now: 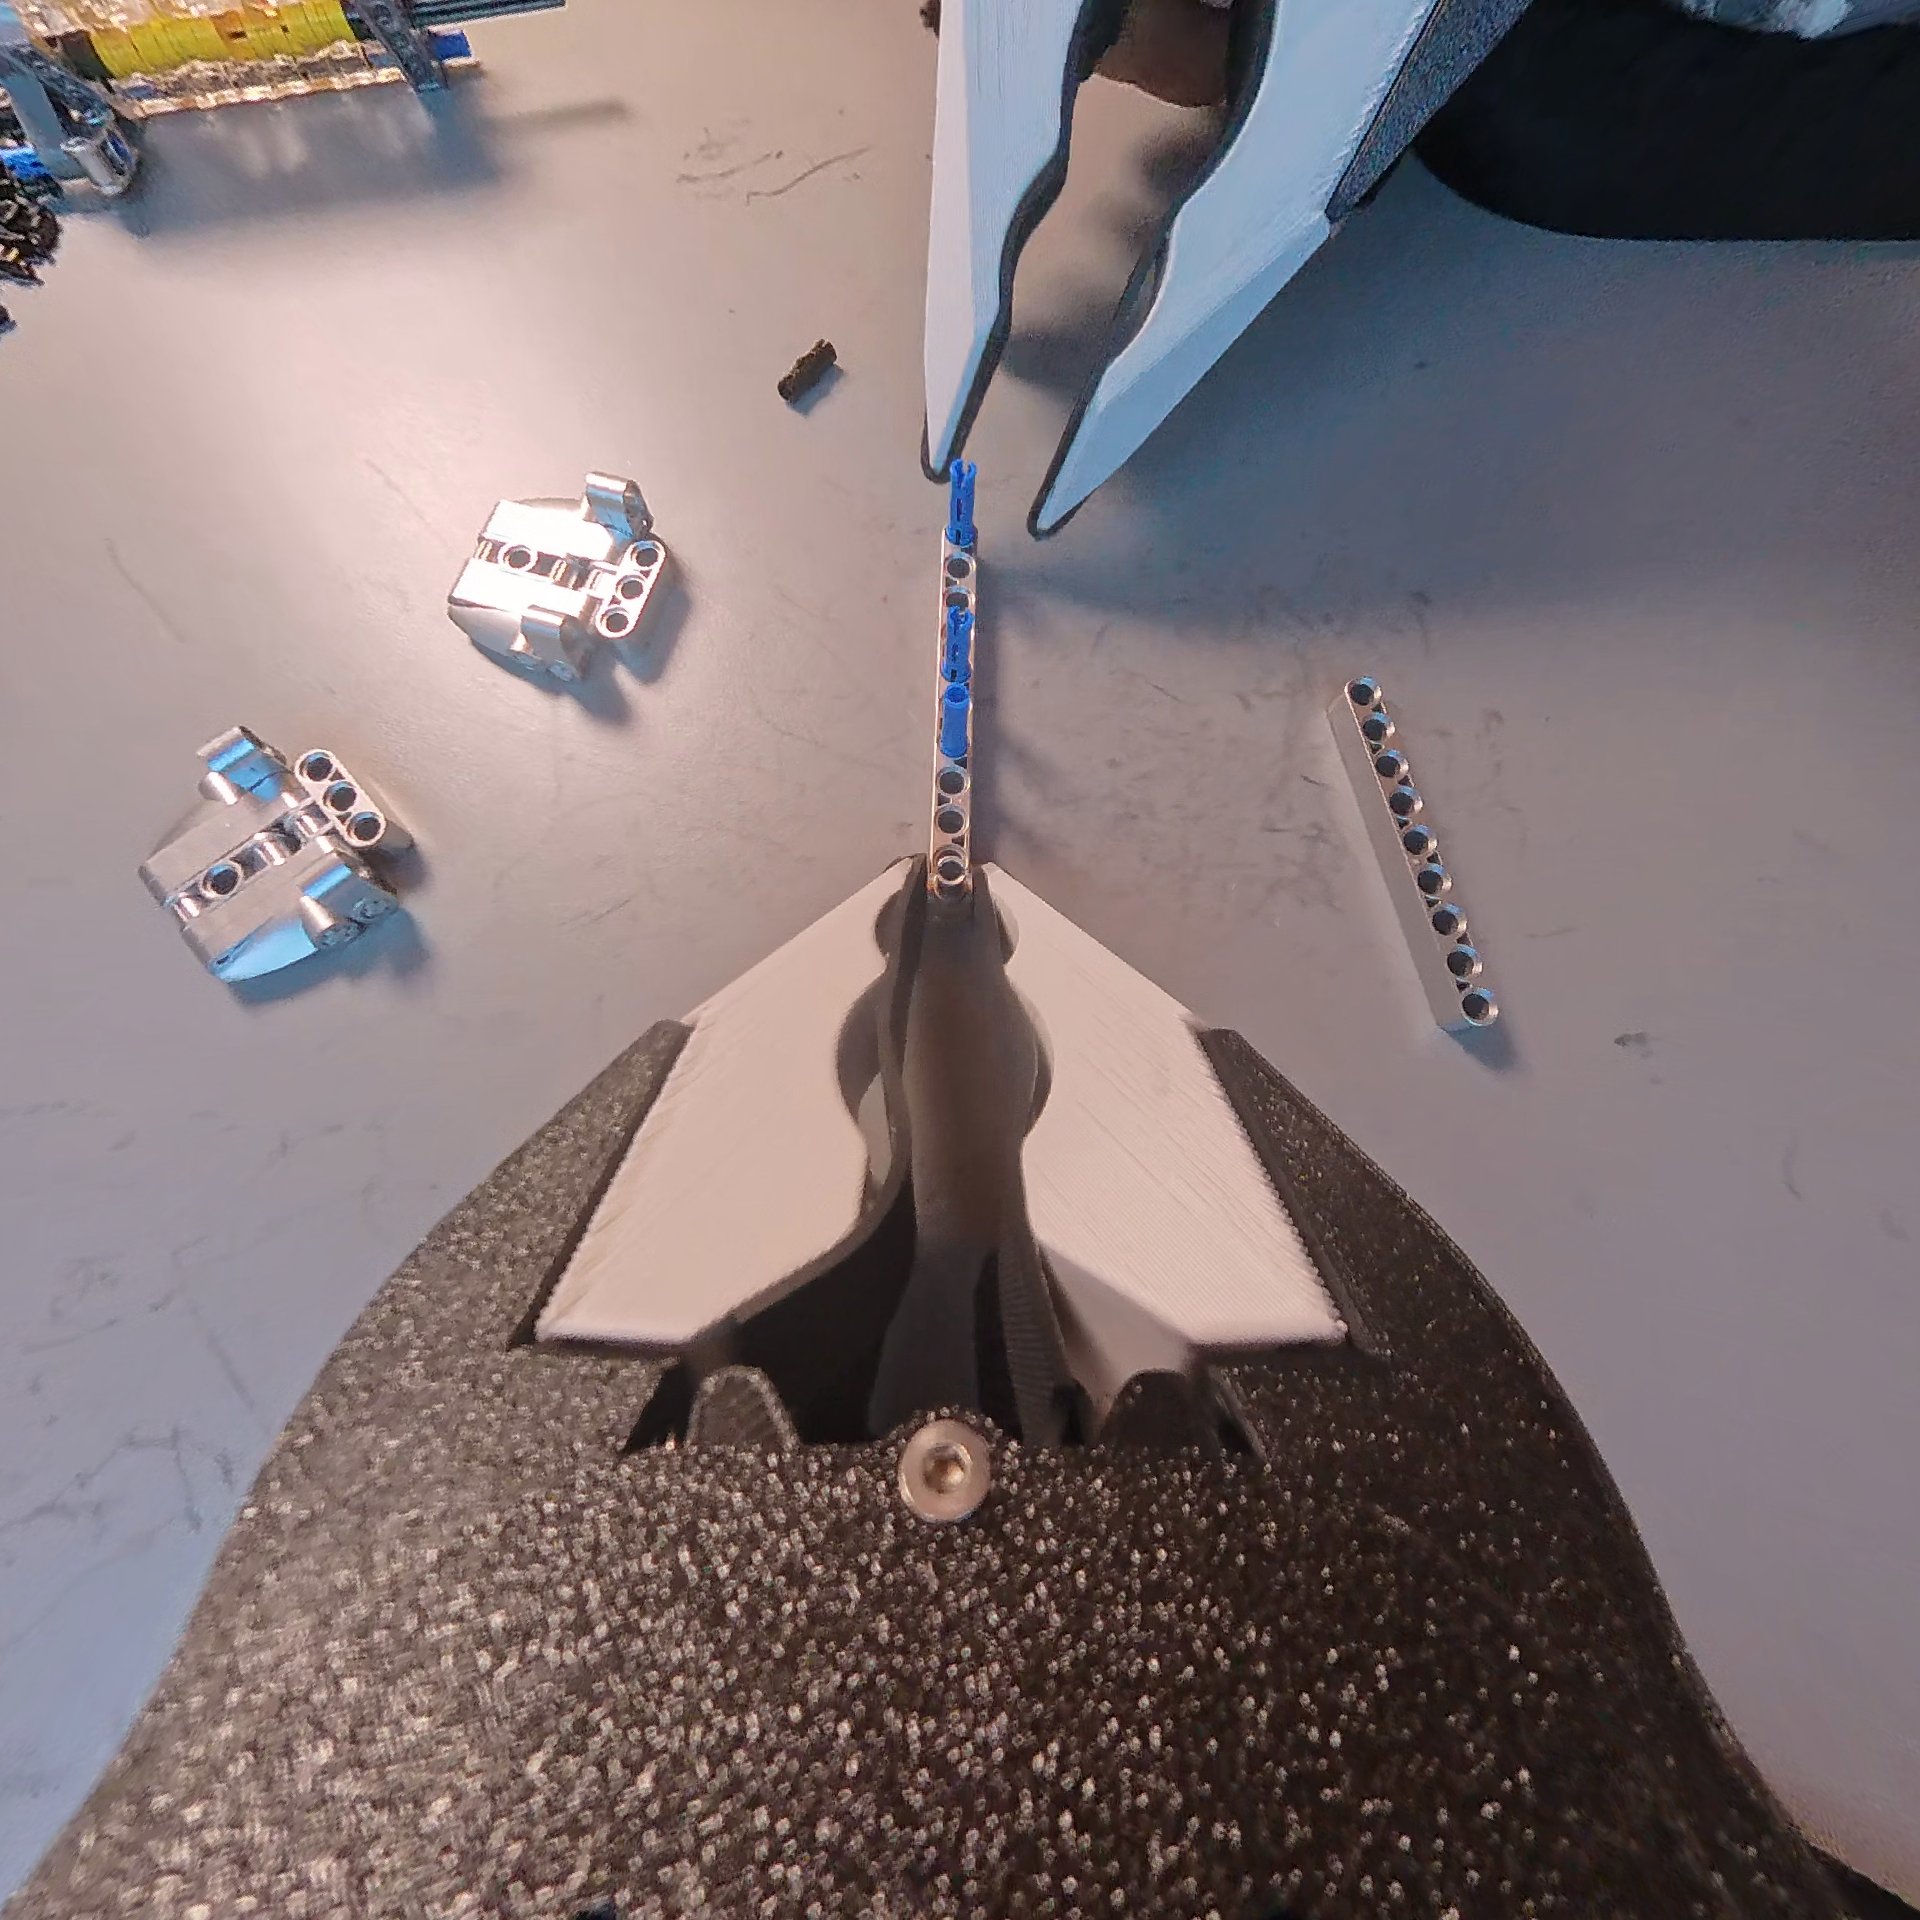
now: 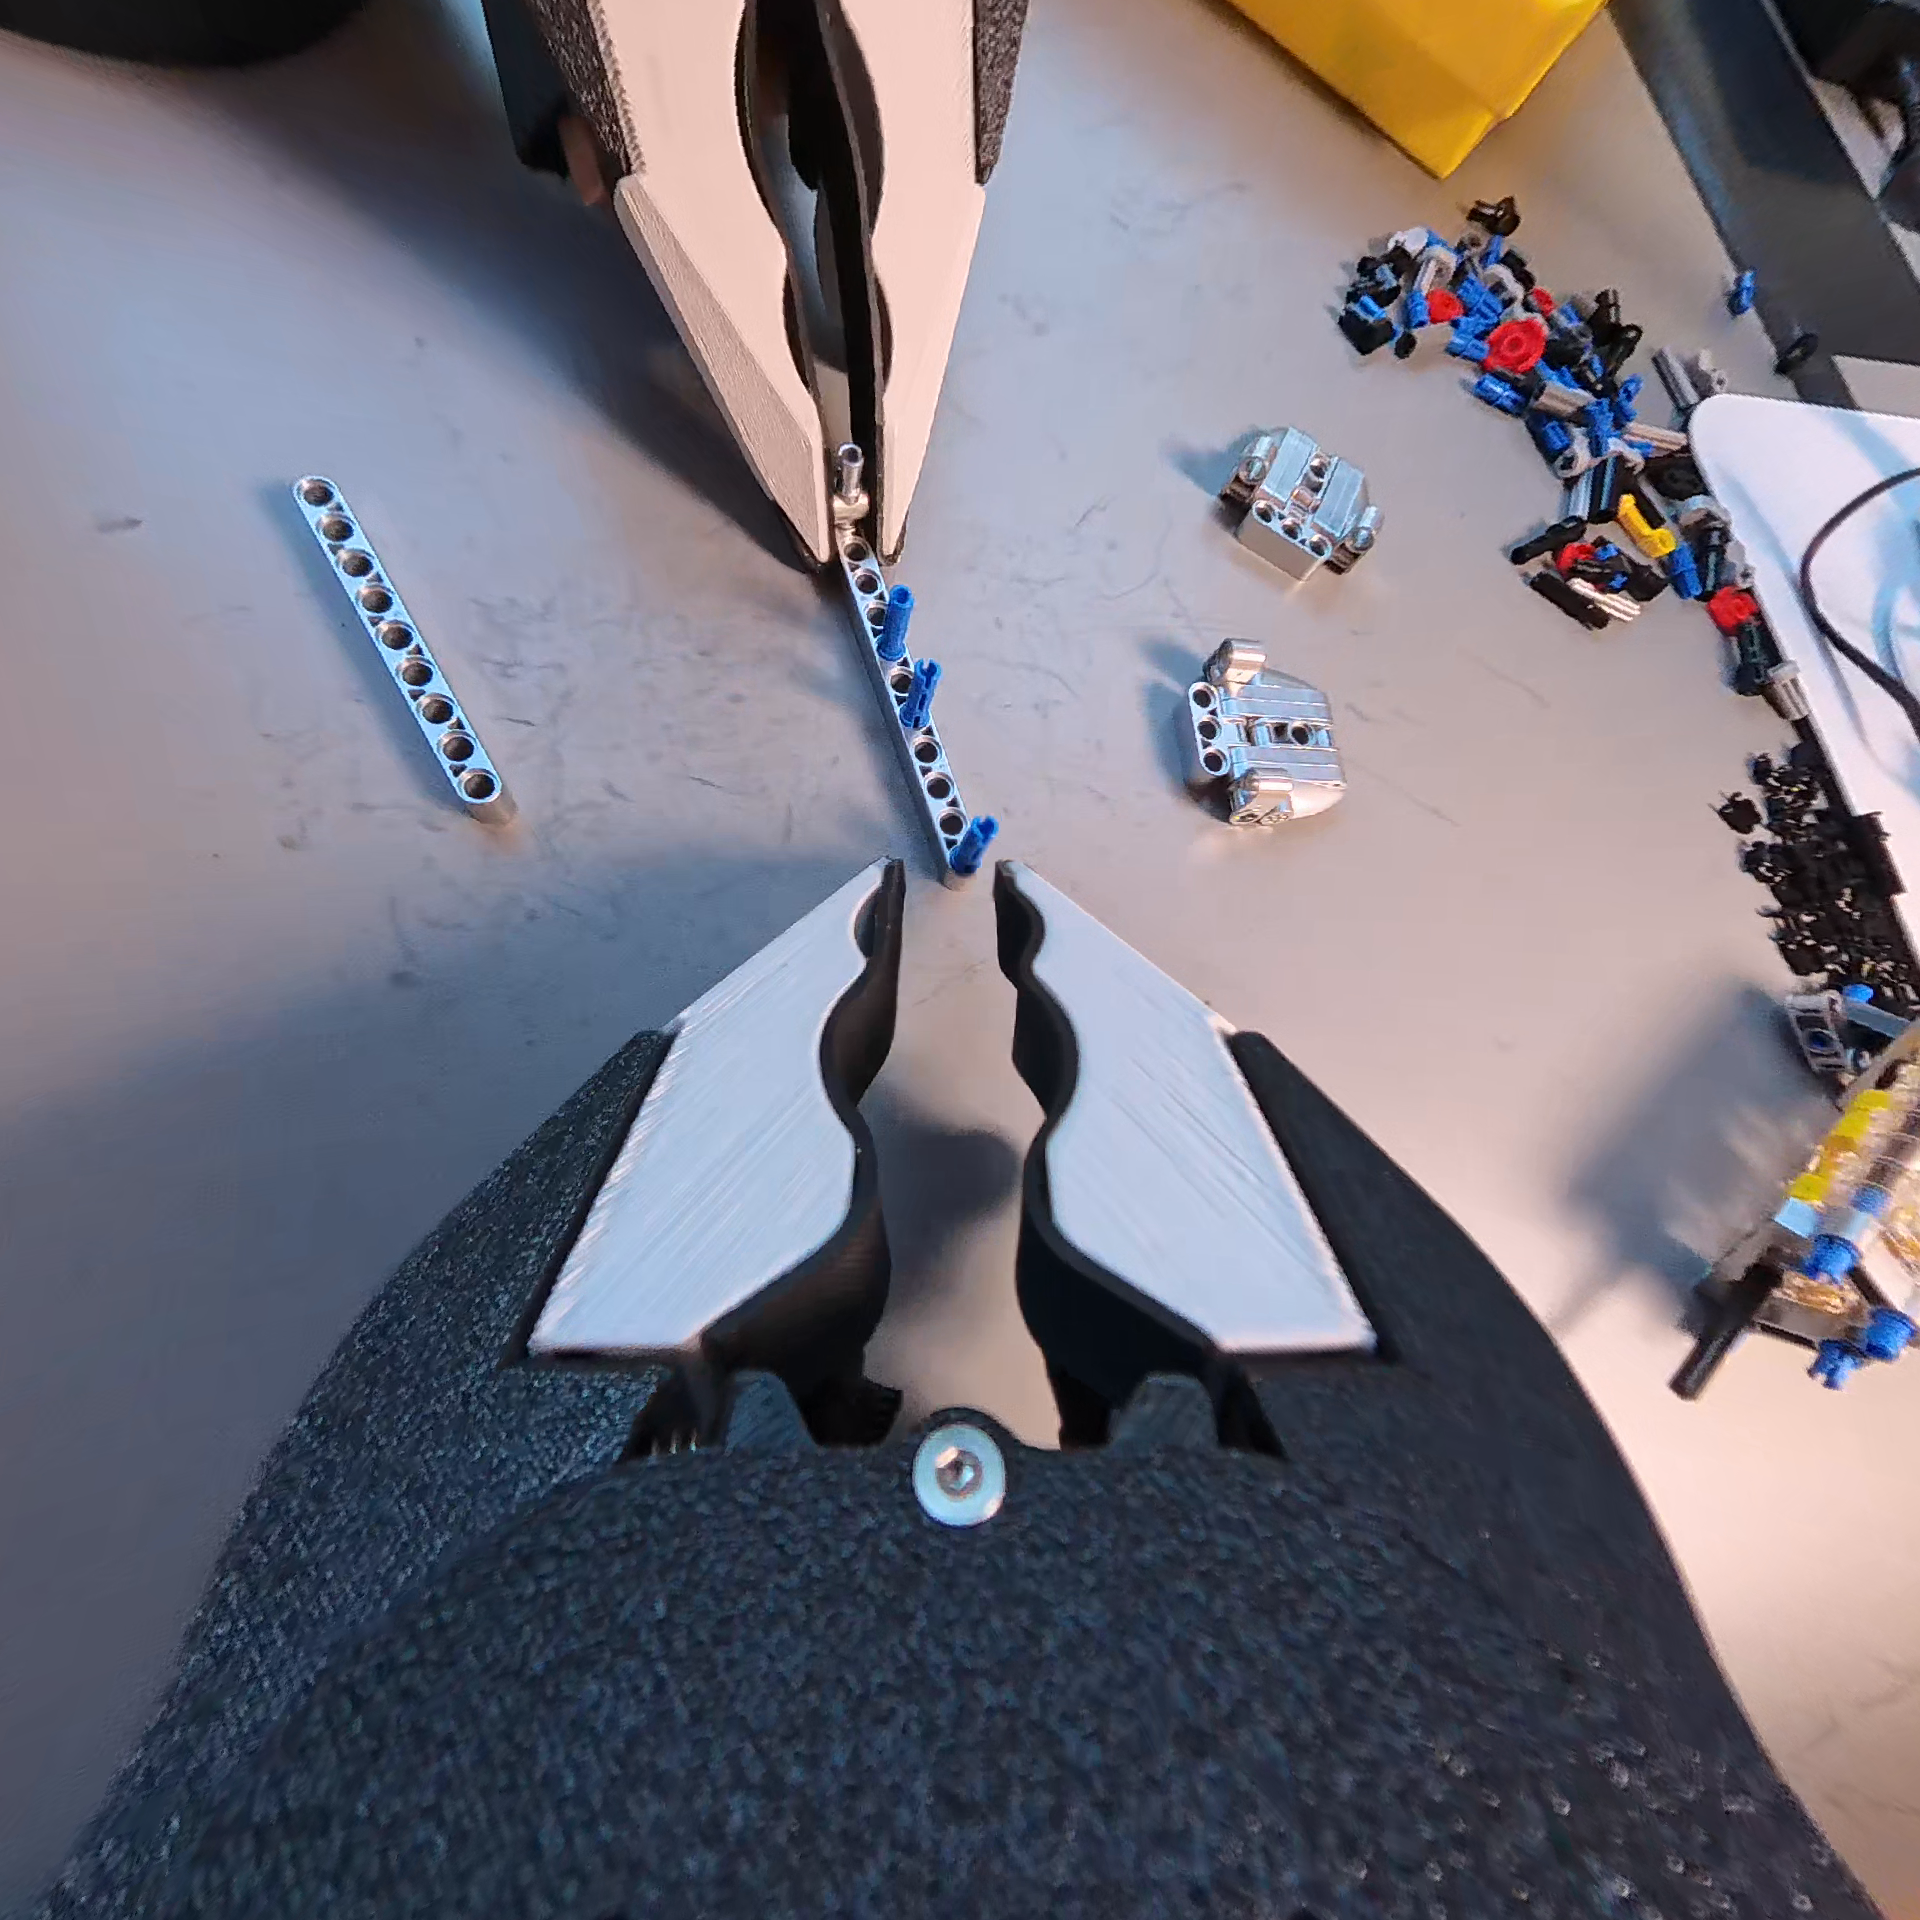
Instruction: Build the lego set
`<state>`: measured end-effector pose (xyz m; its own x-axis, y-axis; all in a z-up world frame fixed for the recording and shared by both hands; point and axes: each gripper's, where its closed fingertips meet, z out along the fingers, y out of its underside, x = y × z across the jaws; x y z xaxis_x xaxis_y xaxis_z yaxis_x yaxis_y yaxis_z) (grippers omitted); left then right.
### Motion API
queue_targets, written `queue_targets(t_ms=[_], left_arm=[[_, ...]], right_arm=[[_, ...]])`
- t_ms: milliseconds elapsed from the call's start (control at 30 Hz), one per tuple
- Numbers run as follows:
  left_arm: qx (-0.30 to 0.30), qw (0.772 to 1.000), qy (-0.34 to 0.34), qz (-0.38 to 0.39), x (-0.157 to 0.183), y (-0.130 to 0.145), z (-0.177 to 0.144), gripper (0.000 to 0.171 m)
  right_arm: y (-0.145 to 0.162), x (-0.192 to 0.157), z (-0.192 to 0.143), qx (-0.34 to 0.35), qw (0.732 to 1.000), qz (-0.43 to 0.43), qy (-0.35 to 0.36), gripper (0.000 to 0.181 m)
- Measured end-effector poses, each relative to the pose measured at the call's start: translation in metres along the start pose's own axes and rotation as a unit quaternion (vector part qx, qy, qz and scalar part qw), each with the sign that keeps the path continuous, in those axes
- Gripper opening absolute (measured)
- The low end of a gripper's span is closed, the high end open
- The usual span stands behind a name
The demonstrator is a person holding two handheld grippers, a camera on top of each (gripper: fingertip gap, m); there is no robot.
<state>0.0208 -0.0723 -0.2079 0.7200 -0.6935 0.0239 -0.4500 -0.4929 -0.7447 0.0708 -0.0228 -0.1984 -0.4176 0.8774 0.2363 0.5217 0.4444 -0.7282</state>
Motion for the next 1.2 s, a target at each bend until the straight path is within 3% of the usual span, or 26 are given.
queue_targets(t_ms=[500, 667, 1200], left_arm=[[0.000, 0.999, 0.047, 0.019, 0.011, -0.001, 0.002, 0.006], [0.002, 0.999, 0.038, 0.016, 0.008, -0.001, 0.002, 0.010], [0.005, 1.000, 0.024, 0.013, 0.004, 0.000, 0.001, 0.009]], right_arm=[[-0.003, -0.004, 0.002, 0.002, 1.000, 0.012, -0.023, 0.019], [-0.003, -0.006, 0.003, 0.000, 1.000, 0.006, -0.026, 0.004], [-0.003, -0.004, 0.002, 0.004, 1.000, 0.008, -0.016, 0.008]])
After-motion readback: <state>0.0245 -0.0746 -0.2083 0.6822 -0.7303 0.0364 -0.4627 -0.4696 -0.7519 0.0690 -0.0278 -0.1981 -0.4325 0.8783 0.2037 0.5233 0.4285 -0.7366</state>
